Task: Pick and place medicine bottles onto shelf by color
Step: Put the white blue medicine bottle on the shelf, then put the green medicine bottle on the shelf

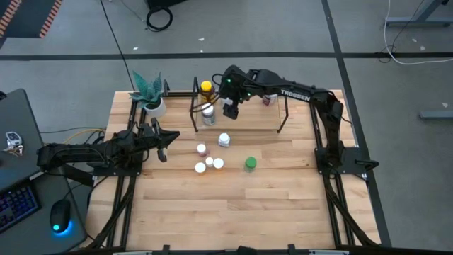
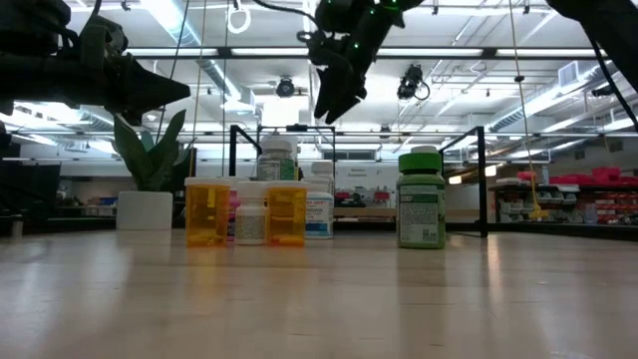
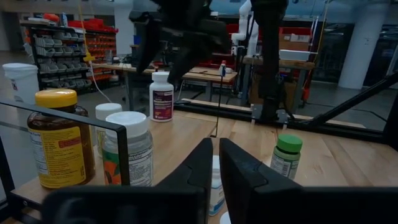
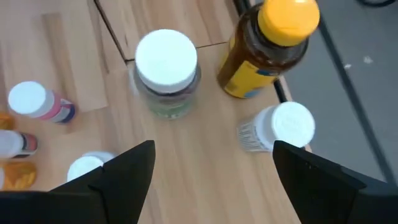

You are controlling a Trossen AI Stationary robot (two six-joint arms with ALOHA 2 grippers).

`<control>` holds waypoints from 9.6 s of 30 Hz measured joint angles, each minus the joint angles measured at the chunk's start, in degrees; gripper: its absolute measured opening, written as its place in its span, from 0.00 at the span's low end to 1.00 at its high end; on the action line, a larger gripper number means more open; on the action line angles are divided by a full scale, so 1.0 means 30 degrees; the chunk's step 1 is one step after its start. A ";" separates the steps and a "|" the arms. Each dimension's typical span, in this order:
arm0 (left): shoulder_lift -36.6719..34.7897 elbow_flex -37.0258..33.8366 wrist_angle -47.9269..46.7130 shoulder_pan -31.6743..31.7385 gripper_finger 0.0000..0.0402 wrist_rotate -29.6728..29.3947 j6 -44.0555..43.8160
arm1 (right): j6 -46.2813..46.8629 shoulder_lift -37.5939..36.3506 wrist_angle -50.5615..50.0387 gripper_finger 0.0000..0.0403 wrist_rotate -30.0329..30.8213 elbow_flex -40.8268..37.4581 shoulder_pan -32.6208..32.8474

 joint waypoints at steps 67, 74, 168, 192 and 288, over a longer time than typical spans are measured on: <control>0.0000 0.0001 0.0000 0.0007 0.09 0.0000 0.0000 | 0.0692 0.0037 0.6235 0.82 0.0336 -0.6545 0.5660; 0.0000 0.0003 0.0000 0.0007 0.08 -0.0007 0.0000 | 0.1082 0.0041 0.6992 0.79 0.0402 -0.8139 0.4866; -0.0015 0.0000 -0.0138 0.0000 0.08 0.0006 0.0000 | 0.0659 -0.1511 1.0018 0.54 -0.0801 -0.9231 -0.0200; 0.0000 0.0001 -0.0138 0.0002 0.07 -0.0007 0.0000 | 0.0740 -0.1532 0.9905 0.57 -0.0728 -0.8478 0.0119; 0.0000 -0.0002 -0.0138 0.0007 0.08 -0.0002 0.0000 | 0.7700 -0.1656 -0.0742 0.63 -0.0760 -1.0564 0.8624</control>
